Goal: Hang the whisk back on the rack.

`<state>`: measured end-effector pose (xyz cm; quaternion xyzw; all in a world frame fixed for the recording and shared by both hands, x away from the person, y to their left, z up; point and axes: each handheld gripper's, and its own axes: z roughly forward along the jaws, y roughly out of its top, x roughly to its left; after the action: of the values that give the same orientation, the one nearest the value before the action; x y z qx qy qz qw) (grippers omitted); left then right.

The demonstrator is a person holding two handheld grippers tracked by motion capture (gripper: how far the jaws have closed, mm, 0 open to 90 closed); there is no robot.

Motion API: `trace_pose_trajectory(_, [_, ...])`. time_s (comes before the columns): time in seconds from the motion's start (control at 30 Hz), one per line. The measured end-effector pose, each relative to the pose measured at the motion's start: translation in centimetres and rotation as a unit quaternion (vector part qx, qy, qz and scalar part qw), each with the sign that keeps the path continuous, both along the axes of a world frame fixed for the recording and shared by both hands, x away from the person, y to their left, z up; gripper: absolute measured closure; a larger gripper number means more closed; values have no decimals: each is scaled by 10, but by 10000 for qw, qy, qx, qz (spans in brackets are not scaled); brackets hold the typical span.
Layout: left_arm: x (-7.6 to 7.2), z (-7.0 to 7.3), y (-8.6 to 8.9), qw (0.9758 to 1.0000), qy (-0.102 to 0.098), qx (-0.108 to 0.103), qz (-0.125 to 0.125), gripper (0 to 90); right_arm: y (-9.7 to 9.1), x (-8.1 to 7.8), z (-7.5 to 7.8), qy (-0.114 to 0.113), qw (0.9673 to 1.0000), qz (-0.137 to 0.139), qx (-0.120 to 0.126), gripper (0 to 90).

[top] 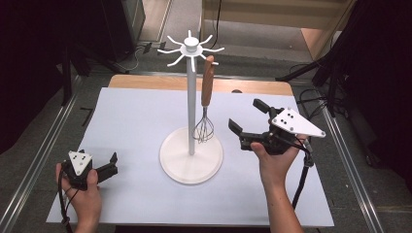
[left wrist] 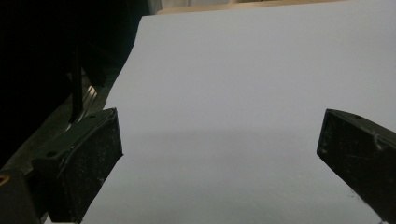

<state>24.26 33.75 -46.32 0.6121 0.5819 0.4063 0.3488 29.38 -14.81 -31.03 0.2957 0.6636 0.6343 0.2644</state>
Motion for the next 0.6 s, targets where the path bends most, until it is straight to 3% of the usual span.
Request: trace_pose_trajectory(0.6, [0,0,0,10000,5,18,-3,5,-40,-4,-60,364,9977,-553,-152,28])
